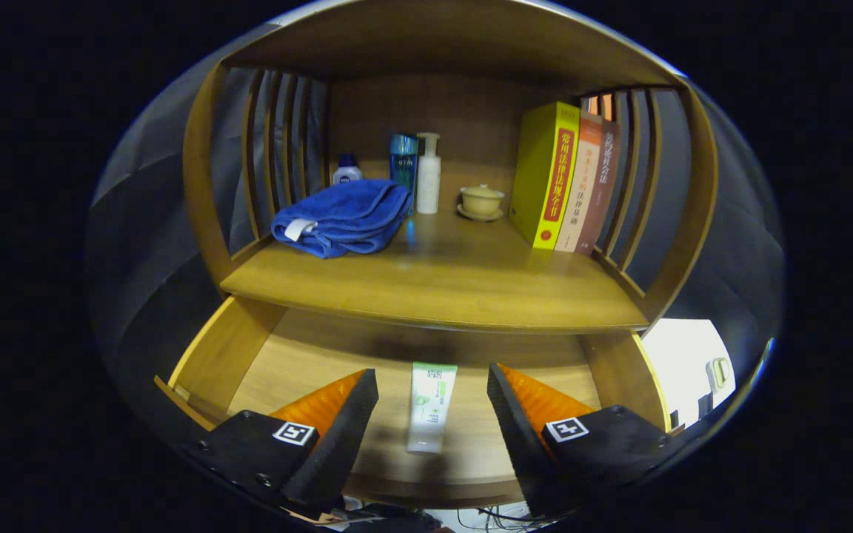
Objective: Pull open the drawer, take out the items inside it, and place them on the countertop above the cabinet.
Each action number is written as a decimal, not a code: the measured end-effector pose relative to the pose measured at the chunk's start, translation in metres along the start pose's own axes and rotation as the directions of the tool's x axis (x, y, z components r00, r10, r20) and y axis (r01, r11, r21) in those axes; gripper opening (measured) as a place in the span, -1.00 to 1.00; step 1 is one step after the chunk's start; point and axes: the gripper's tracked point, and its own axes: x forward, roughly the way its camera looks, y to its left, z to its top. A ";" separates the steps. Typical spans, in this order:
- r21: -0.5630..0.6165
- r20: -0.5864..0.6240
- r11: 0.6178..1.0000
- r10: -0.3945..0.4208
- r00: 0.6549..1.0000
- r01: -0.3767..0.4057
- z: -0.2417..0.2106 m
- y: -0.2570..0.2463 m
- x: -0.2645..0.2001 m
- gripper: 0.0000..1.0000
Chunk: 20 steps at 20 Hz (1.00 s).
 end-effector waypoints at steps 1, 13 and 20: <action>-0.010 -0.027 1.000 -0.004 1.000 0.004 -0.002 -0.001 0.007 0.96; 0.068 -0.355 0.998 0.039 0.934 -0.015 -0.053 0.004 0.060 0.98; 0.182 -0.478 0.983 0.086 0.874 0.003 -0.084 0.007 0.075 0.91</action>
